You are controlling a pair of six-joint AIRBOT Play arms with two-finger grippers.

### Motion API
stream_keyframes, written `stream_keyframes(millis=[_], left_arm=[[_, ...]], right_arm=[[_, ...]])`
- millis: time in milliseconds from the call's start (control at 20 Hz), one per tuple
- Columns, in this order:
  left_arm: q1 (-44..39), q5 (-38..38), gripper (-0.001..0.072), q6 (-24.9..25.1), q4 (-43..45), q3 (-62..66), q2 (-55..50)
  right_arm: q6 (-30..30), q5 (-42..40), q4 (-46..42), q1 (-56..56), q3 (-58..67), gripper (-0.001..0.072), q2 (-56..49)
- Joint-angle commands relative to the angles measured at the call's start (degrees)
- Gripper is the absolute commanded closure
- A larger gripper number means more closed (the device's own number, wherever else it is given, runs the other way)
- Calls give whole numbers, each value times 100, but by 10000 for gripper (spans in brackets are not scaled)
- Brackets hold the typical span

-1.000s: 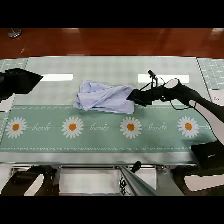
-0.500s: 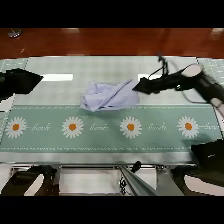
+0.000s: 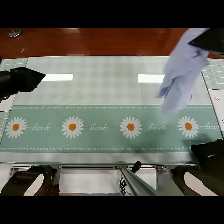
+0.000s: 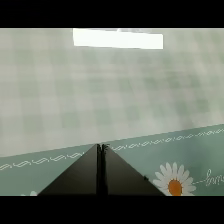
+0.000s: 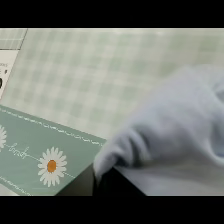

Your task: Fold the shirts.

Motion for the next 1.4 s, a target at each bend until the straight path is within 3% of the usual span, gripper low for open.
stream_keyframes(millis=[0, 100, 400, 750, 950, 1150, 1350], left_arm=[[-2, 20, 695, 50, 2, -199, -17], [-2, 15, 695, 63, 2, -389, -17], [-2, 118, 695, 85, 2, -721, -17], [0, 916, 694, 83, 4, -723, -28], [4, 1388, 695, 81, 48, -723, -33], [11, 1952, 695, 83, 136, -723, -216], [11, 2557, 694, 83, 133, -723, -629]], right_arm=[[216, 1113, -216, -859, 354, 695, 37], [39, 1729, -597, -1255, 354, 695, -4], [-66, 1768, -2164, -1897, 352, 695, 149], [-55, 1770, -2704, -1897, 352, 695, 153], [74, 1773, -3864, -1926, 345, 695, 229], [90, 1779, -4162, -2553, 111, 695, 240], [-4, 1773, -4166, -3195, -883, 696, 555]])
